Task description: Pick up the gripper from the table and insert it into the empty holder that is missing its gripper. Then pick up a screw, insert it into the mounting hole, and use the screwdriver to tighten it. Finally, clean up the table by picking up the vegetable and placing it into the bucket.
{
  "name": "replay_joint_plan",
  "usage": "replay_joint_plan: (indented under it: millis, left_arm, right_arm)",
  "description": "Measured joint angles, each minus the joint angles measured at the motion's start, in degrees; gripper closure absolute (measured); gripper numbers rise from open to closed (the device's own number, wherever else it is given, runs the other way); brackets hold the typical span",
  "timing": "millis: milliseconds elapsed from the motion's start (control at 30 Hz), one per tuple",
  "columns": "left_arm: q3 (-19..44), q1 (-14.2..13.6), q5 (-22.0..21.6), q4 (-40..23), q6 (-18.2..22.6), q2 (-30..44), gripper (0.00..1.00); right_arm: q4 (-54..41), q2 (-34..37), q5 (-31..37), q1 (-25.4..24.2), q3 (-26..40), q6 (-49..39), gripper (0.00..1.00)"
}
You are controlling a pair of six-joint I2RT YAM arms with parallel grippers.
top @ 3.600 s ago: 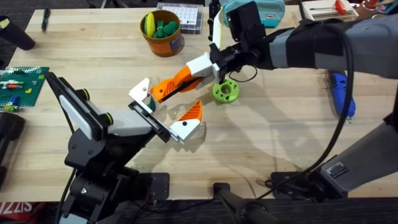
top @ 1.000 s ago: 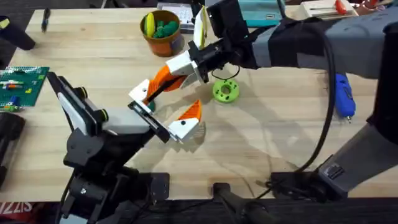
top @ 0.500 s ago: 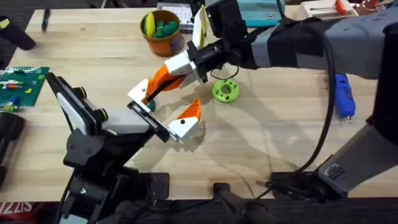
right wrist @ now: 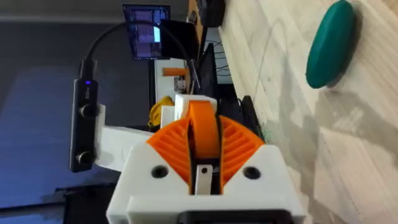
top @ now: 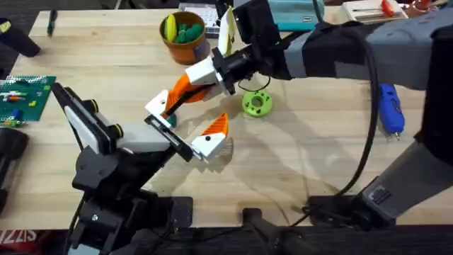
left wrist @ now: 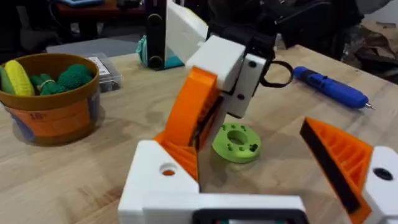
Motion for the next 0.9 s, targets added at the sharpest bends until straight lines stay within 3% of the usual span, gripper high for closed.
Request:
replay_joint_plan:
  millis: [100,600,700,800,900]
  left_arm:
    - [0.0,-0.3,1.8,0.1,0.5,0.0,0.016]
    - [0.0,-0.4,3.1,0.2,1.8,0.0,0.016]
    - [0.0,-0.4,3.6,0.2,2.1,0.0,0.016]
    - [0.0,-0.7,5.3,0.2,2.2,0.0,0.016]
    - [0.0,-1.4,6.9,0.2,2.4,0.0,0.016]
  right_arm:
    - [0.2,0.4,-1.3,0.3,0.0,0.2,0.735]
    - [1.3,0.7,-2.3,-0.2,-0.1,0.2,0.577]
    - [1.3,0.7,-2.4,-0.5,-0.2,0.2,0.514]
    - [1.5,0.7,-2.4,-0.6,-0.2,0.2,0.385]
    - [1.5,0.7,-2.5,-0.6,-0.2,0.2,0.356]
